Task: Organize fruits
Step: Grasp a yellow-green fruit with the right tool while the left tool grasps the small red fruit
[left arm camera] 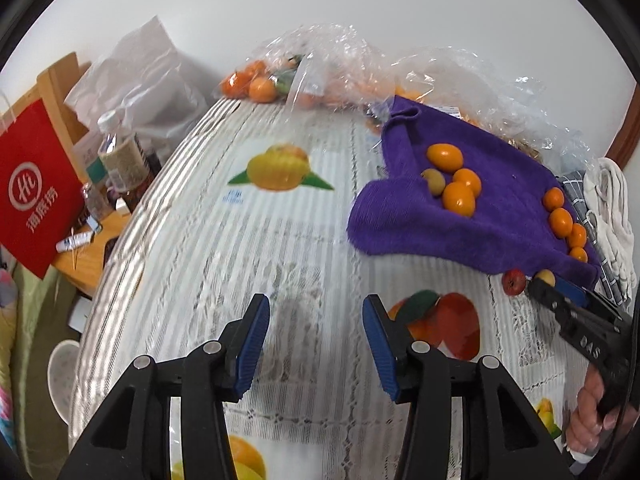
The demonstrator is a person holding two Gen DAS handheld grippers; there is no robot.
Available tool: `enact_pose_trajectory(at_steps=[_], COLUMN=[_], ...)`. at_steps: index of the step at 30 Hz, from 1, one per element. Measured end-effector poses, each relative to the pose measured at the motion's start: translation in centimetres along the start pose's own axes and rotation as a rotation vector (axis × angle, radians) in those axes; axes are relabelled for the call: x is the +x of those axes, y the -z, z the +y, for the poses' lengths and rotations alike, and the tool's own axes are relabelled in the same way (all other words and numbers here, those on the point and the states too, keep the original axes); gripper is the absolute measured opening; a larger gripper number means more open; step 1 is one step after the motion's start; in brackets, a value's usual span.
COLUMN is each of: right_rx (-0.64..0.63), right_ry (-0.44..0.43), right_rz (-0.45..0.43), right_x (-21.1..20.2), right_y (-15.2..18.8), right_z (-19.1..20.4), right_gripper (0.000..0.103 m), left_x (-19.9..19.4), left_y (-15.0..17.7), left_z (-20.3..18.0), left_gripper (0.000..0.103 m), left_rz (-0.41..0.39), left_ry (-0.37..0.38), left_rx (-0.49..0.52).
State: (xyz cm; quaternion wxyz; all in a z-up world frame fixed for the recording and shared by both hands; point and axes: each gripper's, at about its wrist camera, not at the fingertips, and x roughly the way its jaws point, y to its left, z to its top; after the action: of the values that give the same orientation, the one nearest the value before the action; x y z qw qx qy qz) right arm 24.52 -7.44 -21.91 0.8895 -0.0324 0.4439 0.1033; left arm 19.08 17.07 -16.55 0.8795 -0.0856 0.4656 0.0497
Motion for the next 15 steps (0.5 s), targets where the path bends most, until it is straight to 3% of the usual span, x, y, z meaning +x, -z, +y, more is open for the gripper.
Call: enact_pose_trajectory(at_steps=[5, 15], right_rx=[0.002, 0.026], right_ry=[0.021, 0.04], right_rz=[-0.009, -0.027], right_x=[0.6, -1.5], right_y=[-0.3, 0.3], right_z=[0.1, -1.5], right_gripper=[0.029, 0.029], left_x=[0.6, 0.2], left_y=[1.3, 2.3], left_z=[0.6, 1.0], left_gripper=[0.046, 0.046], left_rz=[0.019, -0.035], left_ry=[0.034, 0.068], left_rx=[-0.029, -0.025])
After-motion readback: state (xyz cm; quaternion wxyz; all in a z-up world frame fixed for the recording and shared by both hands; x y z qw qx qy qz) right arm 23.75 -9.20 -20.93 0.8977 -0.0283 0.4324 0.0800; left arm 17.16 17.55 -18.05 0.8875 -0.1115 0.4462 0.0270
